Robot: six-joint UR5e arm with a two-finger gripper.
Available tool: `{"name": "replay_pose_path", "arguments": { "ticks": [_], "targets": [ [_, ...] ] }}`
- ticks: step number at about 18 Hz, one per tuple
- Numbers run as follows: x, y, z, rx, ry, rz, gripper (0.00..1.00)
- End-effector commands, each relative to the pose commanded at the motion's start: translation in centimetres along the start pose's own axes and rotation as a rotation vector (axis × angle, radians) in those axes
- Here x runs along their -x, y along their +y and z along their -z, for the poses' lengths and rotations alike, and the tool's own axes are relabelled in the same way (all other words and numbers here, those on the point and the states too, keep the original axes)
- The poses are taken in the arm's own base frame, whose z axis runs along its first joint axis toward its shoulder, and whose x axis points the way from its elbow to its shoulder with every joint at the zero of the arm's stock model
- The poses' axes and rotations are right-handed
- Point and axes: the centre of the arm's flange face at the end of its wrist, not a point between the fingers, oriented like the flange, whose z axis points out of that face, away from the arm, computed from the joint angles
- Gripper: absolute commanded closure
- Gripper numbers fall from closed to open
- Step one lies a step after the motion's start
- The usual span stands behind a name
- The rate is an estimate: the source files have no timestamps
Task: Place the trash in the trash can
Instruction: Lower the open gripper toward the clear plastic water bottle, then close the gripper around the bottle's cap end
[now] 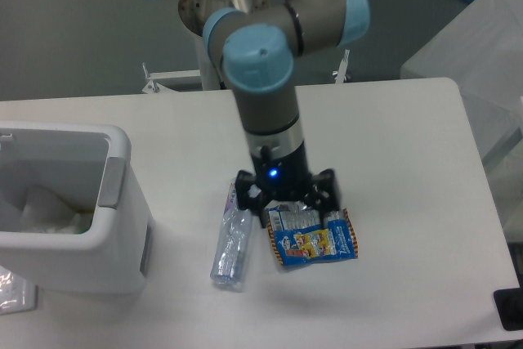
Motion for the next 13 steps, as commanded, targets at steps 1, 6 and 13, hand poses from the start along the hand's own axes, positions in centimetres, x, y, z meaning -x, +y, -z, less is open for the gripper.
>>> {"name": "replay_pose_path", "arguments": {
  "ticks": [1, 6, 13],
  "targets": [
    [-0.3, 0.2, -1.0, 0.015, 0.009, -0.001, 0.0],
    [-3.1, 0.9, -6.1, 0.087, 0.068, -0.034, 0.0],
    [-4.1, 1.7, -10.4, 0.12, 0.153, -0.024, 0.0]
  ]
}}
